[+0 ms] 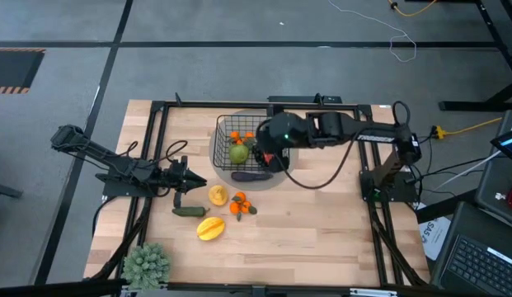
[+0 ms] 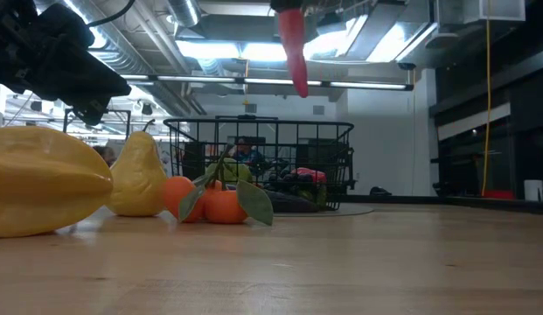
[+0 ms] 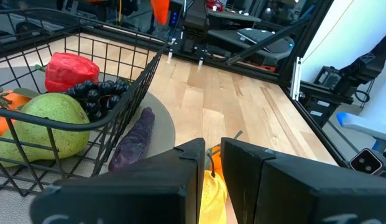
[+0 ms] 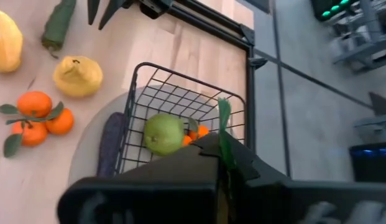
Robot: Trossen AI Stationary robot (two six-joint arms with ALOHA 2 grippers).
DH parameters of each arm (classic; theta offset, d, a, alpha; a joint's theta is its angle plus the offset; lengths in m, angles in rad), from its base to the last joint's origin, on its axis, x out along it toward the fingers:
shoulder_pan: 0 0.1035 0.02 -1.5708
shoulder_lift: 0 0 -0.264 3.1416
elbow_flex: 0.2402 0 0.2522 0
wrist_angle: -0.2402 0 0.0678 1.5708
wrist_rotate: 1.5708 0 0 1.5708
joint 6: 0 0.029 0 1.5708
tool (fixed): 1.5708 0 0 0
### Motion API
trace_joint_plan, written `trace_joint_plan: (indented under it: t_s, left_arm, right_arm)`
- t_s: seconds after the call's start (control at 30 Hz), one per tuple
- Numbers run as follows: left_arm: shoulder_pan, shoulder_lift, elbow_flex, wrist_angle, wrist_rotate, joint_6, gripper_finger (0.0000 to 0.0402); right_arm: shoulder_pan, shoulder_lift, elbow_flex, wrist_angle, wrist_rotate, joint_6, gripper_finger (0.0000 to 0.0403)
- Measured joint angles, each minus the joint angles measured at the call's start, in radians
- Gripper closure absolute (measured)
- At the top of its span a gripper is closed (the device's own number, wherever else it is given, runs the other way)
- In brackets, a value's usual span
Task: Build produce basket
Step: Put the carrot into the wire organizer
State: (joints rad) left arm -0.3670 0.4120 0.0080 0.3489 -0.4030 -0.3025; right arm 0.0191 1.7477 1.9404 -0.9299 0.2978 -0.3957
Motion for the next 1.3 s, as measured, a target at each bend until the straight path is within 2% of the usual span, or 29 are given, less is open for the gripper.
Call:
trace_joint_plan:
  t_s: [0.13, 0.83, 1.3]
  left_arm:
    - [0.0, 0.0, 0.0, 0.0, 0.0, 0.0, 0.036]
    - [0.0, 0.0, 0.0, 0.0, 0.0, 0.0, 0.036]
    - [0.0, 0.0, 0.0, 0.0, 0.0, 0.0, 0.036]
  right_arm:
    - [-0.027, 0.002, 0.0, 0.0, -0.063, 0.001, 0.0403]
    - [-0.046, 0.044, 0.0, 0.033, -0.064, 0.001, 0.0403]
    - [-0.108, 0.045, 0.0, 0.036, -0.064, 0.001, 0.0403]
